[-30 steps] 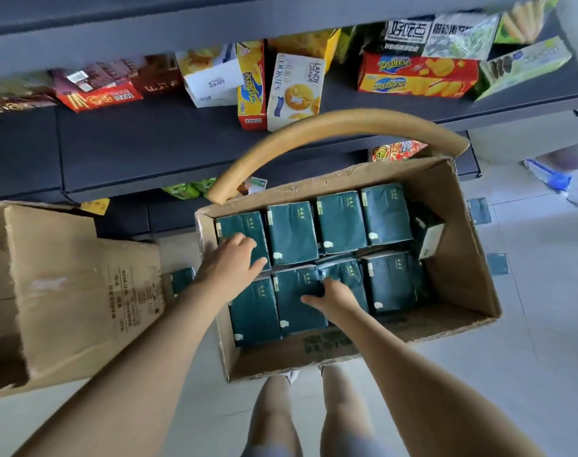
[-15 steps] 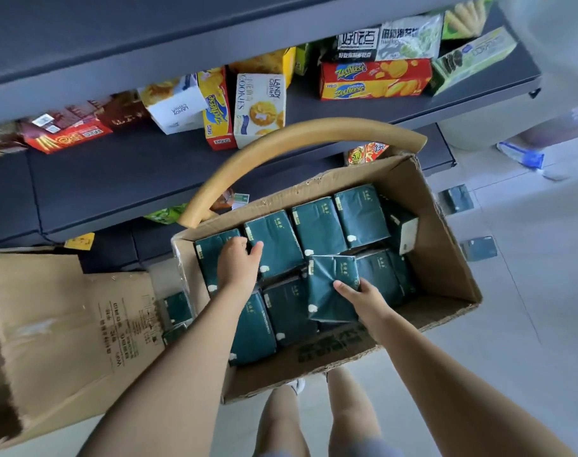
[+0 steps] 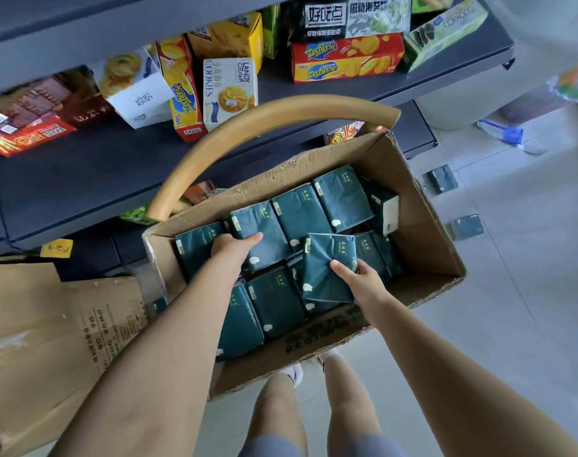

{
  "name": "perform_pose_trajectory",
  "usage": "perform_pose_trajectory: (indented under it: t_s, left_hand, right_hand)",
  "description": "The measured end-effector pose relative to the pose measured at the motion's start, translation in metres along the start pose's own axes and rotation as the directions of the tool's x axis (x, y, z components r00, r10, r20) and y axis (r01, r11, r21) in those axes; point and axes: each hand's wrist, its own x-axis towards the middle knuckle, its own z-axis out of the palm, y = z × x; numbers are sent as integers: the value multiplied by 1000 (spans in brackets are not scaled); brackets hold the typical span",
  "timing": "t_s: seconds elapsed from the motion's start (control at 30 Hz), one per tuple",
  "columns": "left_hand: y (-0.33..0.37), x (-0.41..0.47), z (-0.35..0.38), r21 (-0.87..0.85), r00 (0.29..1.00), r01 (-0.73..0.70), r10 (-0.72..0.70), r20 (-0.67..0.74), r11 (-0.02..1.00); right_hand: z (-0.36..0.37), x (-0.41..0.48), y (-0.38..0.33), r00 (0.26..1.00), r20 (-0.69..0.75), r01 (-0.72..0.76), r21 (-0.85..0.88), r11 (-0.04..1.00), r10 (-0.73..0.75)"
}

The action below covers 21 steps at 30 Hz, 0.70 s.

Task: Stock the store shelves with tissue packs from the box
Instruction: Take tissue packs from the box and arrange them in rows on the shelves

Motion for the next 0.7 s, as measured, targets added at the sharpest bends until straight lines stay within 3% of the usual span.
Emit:
perform_pose_trajectory:
  t_s: [0.1,0.2,0.4,0.7]
  left_hand:
    - [-4,-3,-12,-28,1000,2,-2,25,1000]
    - [-9,-20,-29,-167,998,2,9,67,986]
    - [-5,-74,-70,-353,983,-80,132,125,932]
    - [26,-190,-132,-635,888,-330,458,43,699]
  right_hand:
    - [0,-6,-11,999,-15,45,-39,998,-45]
    - [0,-19,-25,994,-40,93,-140,986,-100]
    - [5,-59,-71,963,-5,259,-270,927,-271]
    - [5,-149,-177,825,103,555,-325,765,-555]
